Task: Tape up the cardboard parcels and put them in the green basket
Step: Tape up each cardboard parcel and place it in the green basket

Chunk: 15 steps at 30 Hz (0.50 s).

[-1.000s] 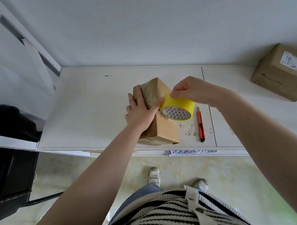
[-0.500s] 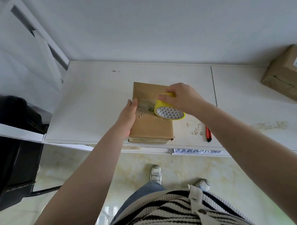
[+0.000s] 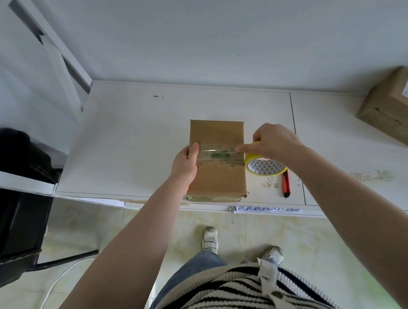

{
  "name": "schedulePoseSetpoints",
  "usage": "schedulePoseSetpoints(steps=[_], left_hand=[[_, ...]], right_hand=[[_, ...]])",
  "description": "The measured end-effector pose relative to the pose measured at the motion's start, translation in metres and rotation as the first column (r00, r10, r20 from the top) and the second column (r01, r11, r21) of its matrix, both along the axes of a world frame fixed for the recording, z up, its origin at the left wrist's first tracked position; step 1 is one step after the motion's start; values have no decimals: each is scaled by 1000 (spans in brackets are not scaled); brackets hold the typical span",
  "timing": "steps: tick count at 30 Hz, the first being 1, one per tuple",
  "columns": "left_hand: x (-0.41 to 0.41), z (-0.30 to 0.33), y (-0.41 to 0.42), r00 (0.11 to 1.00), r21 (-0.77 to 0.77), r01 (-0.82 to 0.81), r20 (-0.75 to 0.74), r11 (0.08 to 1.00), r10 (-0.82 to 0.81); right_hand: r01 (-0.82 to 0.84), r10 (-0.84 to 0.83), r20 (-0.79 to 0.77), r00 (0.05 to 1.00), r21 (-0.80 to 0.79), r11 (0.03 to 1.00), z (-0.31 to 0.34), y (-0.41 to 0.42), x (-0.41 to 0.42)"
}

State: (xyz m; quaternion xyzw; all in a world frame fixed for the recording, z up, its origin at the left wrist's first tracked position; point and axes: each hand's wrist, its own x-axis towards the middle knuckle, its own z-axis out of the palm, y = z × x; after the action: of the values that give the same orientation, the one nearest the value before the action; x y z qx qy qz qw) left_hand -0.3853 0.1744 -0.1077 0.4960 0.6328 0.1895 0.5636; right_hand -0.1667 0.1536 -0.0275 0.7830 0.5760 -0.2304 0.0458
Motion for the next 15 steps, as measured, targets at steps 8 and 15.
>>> schedulePoseSetpoints(steps=[8, 15], left_hand=[[-1, -2, 0, 1000, 48, 22, -1, 999, -22], [18, 17, 1, 627, 401, 574, -776, 714, -69]], right_hand=[[54, -62, -98, 993, -80, 995, -36, 0, 7], [39, -47, -166, 985, -50, 998, -43, 0, 13]])
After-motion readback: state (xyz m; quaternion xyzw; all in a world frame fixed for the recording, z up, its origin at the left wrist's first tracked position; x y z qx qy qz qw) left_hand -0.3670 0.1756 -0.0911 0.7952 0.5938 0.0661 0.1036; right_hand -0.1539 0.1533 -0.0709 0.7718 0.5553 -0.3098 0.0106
